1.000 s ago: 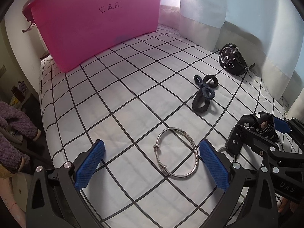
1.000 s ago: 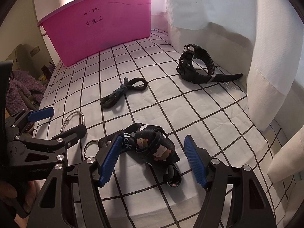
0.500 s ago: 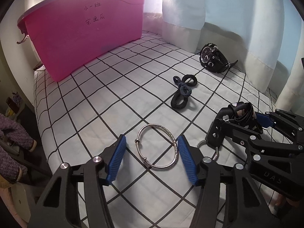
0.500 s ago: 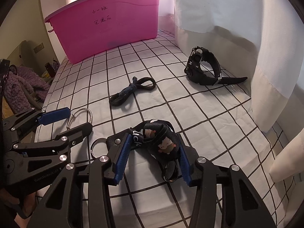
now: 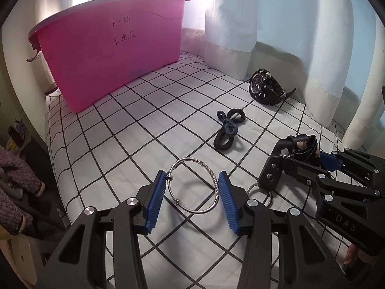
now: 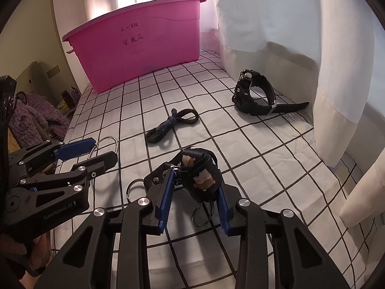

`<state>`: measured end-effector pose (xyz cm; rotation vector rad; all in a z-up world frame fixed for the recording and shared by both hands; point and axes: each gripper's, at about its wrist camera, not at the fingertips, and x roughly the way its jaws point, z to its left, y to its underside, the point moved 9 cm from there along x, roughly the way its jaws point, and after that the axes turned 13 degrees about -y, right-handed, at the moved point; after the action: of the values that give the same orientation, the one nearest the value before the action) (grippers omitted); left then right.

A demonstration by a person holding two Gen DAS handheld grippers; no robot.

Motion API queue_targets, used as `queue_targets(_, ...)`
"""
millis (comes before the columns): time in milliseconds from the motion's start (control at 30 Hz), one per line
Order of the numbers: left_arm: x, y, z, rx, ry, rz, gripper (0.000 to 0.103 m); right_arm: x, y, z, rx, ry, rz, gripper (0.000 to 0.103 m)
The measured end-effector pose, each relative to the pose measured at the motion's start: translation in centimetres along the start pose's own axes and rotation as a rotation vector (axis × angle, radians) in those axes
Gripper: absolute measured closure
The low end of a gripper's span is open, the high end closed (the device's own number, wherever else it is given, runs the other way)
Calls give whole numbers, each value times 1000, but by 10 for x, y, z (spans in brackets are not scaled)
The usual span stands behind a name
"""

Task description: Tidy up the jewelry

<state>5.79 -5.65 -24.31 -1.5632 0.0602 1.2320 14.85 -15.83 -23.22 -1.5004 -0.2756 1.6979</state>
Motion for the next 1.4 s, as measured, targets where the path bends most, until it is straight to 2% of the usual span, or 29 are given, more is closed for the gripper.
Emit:
queue_targets(367,-24,-22,9,-38,8,-40,59,-34,-23,6,8,-6,-94,71)
queue_targets(667,-77,-76,31,-68,2,-75,59,-82,-63,17,11,-20,-146,71)
queue_targets(900,-124,-138,66,-107,-33,-143,59,-124,-115,35,-9,-55,-220,71)
queue_targets(1100,-140,-188,108,-144,-28,-215,59,-138,-173,58,-13,-67,-301,71)
queue_targets(1267,-128,-230,148,-124,4,-272,59,-126,-225,79,15,-59,-374,71)
queue_targets(1400,-108,-265,186,-78,25,-298,59,-94,-272,101,59,-70,-400,71)
